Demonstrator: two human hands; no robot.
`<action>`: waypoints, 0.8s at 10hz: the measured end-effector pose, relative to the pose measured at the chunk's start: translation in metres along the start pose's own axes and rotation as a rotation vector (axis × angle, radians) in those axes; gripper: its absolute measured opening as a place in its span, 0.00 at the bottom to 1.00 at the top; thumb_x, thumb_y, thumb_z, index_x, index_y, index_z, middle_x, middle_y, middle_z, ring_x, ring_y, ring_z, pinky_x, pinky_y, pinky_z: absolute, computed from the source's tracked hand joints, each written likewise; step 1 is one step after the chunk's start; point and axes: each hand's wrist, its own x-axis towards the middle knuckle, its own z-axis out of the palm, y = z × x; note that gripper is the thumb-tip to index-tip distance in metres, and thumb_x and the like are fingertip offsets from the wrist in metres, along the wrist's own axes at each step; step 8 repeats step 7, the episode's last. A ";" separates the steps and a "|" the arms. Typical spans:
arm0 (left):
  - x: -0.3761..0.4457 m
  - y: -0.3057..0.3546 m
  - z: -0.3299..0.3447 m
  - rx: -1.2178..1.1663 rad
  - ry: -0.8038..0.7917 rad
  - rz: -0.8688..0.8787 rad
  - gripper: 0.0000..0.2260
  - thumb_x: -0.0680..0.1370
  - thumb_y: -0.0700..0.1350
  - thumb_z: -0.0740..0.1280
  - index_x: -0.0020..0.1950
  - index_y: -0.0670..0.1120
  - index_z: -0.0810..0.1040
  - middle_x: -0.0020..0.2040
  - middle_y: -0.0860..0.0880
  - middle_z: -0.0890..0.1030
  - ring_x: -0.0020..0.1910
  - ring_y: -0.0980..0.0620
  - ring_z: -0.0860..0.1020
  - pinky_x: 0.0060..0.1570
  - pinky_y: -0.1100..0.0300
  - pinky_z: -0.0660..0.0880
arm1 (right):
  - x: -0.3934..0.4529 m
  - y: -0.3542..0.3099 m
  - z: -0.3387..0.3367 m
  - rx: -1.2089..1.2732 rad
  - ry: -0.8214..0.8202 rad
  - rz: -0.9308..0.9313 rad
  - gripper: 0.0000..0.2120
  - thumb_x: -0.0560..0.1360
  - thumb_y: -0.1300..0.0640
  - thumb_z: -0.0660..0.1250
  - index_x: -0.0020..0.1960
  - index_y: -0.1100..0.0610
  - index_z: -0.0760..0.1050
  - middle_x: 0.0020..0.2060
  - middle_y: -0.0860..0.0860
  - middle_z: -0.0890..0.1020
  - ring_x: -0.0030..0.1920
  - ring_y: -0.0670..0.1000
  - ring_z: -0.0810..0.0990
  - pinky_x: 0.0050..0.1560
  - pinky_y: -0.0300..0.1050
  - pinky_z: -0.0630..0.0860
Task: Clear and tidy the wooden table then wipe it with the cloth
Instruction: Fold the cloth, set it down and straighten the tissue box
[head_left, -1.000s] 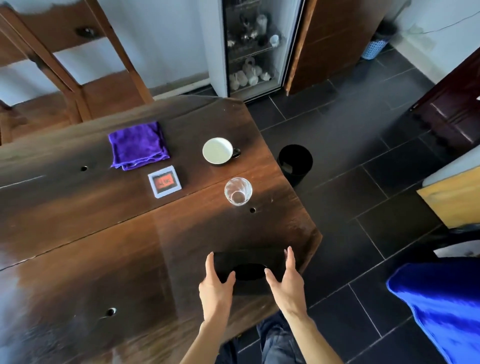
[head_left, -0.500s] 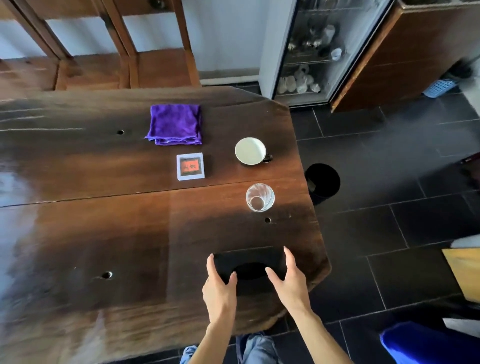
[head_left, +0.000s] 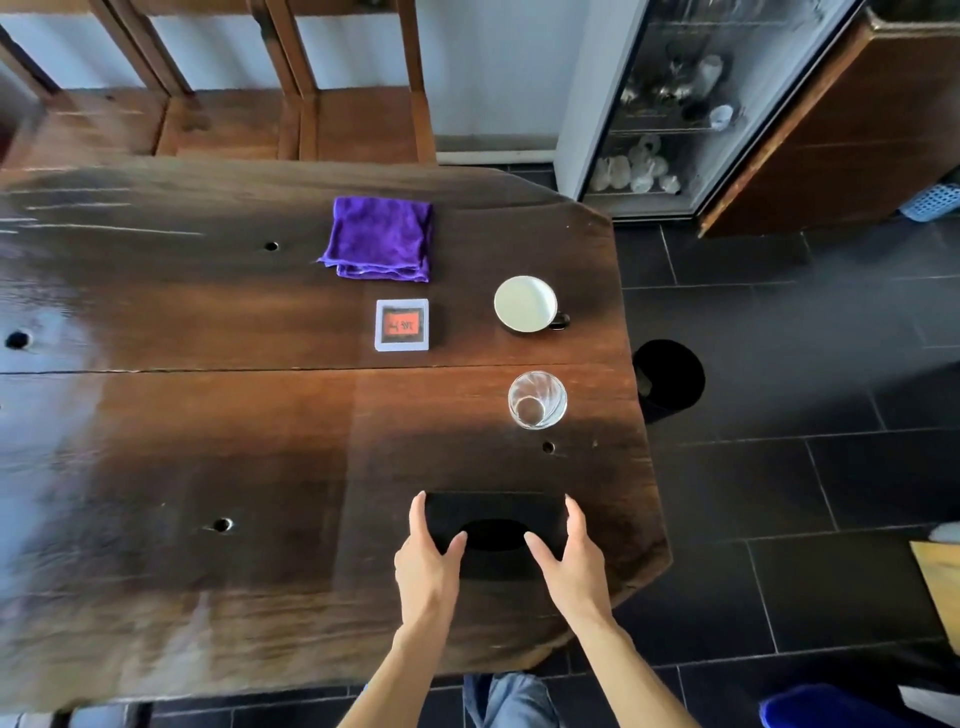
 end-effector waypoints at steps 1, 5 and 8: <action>0.008 0.001 -0.005 0.015 -0.008 0.032 0.34 0.80 0.46 0.71 0.82 0.56 0.57 0.59 0.45 0.81 0.55 0.49 0.76 0.63 0.53 0.72 | 0.008 -0.007 0.006 -0.006 -0.011 -0.012 0.37 0.78 0.50 0.70 0.80 0.54 0.55 0.74 0.56 0.72 0.73 0.55 0.72 0.69 0.42 0.69; 0.007 0.005 -0.014 0.067 -0.099 0.023 0.33 0.83 0.42 0.65 0.83 0.56 0.53 0.69 0.39 0.74 0.65 0.44 0.74 0.67 0.48 0.71 | 0.013 -0.012 -0.006 -0.029 -0.111 0.004 0.37 0.80 0.49 0.68 0.82 0.51 0.52 0.77 0.54 0.67 0.75 0.56 0.70 0.71 0.47 0.68; -0.002 0.013 -0.022 0.090 -0.045 0.070 0.30 0.84 0.48 0.63 0.83 0.55 0.51 0.78 0.43 0.64 0.72 0.42 0.71 0.69 0.47 0.69 | 0.019 -0.016 -0.022 0.069 -0.116 0.129 0.33 0.82 0.45 0.63 0.82 0.48 0.52 0.76 0.53 0.69 0.74 0.57 0.71 0.71 0.51 0.68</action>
